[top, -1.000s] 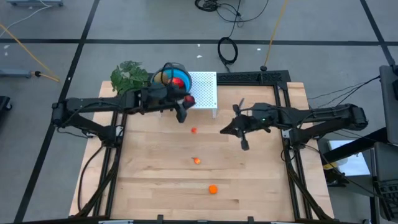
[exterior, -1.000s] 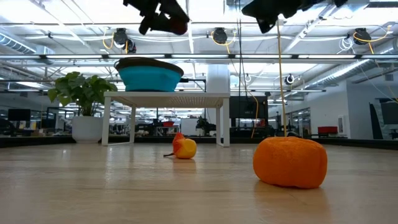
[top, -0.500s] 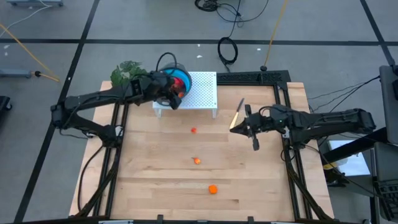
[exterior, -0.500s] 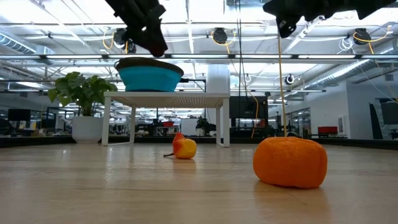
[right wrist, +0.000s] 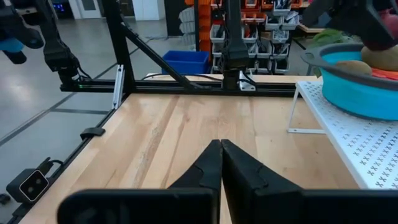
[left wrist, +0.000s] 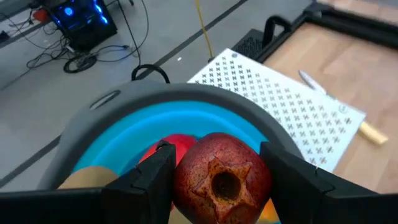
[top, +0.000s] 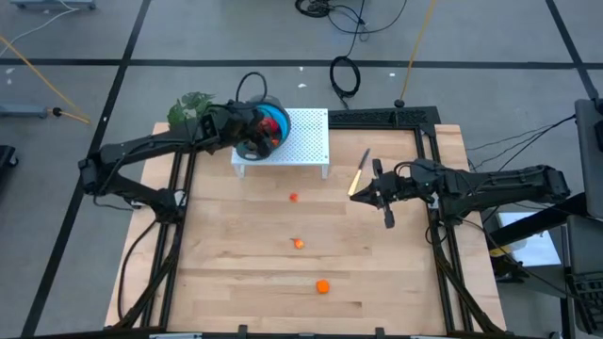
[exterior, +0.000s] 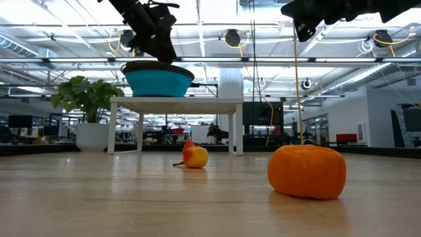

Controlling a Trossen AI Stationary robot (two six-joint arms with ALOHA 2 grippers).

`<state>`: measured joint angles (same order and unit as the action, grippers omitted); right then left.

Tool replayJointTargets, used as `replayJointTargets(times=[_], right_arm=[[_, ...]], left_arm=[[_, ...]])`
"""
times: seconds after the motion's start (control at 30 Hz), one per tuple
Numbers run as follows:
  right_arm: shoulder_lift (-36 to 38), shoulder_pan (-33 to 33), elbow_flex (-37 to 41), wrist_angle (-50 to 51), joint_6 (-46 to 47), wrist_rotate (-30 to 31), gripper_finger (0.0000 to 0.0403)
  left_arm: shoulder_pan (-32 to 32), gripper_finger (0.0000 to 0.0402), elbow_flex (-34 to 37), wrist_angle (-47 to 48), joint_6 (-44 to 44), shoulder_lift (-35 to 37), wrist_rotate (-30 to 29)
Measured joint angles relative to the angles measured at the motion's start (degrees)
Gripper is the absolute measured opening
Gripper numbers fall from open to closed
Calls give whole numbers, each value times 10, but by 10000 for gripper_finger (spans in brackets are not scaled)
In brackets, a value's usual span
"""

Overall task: Pick & Place Fruit
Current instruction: Put the pomegranate into the strainer bowl on the shelf

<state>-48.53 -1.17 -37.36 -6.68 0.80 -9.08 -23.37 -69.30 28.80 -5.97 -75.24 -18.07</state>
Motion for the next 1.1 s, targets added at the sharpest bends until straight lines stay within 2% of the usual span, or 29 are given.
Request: replayJointTargets(times=[0.37, 1.1], right_arm=[[0, 0, 0, 0, 0, 0, 1], [0, 0, 0, 0, 1, 0, 1]], left_arm=[[3, 211, 1, -5, 32, -42, 2], [2, 211, 1, 24, 32, -43, 16]])
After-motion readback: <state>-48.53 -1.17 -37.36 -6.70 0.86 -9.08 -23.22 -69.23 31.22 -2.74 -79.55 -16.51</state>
